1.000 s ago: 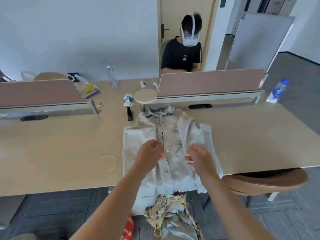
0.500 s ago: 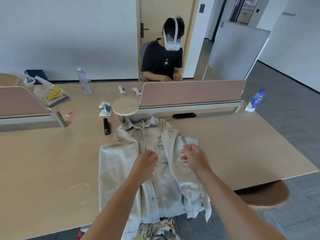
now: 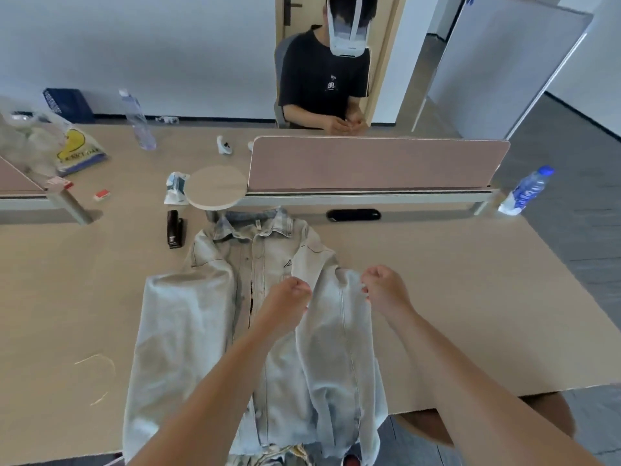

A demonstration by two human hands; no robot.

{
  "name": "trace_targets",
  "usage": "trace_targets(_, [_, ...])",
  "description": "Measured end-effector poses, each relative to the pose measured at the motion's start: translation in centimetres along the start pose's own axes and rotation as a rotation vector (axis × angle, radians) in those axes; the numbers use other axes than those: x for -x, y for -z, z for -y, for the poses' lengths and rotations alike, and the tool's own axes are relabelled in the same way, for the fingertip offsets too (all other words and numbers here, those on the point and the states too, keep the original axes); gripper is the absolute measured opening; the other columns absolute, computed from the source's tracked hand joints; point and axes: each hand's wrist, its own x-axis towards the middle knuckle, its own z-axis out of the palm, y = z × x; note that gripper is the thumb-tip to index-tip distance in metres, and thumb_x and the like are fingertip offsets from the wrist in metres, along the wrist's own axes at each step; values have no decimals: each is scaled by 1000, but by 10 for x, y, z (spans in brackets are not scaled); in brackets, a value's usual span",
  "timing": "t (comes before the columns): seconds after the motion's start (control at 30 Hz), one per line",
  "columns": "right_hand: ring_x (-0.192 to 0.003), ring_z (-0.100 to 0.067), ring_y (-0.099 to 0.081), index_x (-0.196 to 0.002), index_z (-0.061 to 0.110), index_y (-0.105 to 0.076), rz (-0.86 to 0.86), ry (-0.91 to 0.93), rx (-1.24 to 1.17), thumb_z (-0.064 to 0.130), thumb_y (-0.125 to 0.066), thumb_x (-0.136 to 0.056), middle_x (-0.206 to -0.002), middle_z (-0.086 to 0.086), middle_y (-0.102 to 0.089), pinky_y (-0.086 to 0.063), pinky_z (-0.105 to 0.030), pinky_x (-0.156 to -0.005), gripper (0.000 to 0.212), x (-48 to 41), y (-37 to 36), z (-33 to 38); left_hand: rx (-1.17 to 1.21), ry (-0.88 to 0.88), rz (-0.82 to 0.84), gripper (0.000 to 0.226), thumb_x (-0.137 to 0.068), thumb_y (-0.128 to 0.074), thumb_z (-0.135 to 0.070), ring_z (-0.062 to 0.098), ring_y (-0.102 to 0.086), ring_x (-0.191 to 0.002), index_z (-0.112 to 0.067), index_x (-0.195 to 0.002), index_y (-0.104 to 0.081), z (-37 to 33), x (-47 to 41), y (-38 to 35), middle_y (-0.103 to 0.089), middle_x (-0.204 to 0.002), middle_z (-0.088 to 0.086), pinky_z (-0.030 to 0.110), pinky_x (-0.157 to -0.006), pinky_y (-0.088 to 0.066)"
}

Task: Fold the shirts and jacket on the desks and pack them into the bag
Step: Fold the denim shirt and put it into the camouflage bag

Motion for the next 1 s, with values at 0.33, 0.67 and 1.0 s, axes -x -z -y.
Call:
trace_targets(0.33, [-58,-22,-34,-57,17,-33,319,28,278,14,-55,-86,-57,-2,-33,-22,-33,-52,37,-143,-10,-57,25,183,-195,27,-98,-55,-22,6,-57,-69,-23,-124,-63,15,-67,-90,-63,-114,-5,8,-51,-43])
trace_targets(0.67, [-85,-26,-54,-95,11,-59,416,-87,185,33,-58,-91,-92,-5,-58,-41,-32,-73,23,-198,-45,-96,180,264,-155,56,-104,-50,-18,18,-39,-138,-19,-155,-27,53,-105,-135,-38,-150,-3,18,-88,-38])
trace_targets(1.0, [-81,-25,-60,-85,12,-66,484,-116,111,18,-74,-80,-88,-7,-65,-45,-33,-70,12,-215,-57,-115,302,321,-97,57,-101,-52,-29,8,-37,-138,-35,-153,-29,70,-111,-143,-42,-150,-20,36,-116,-28])
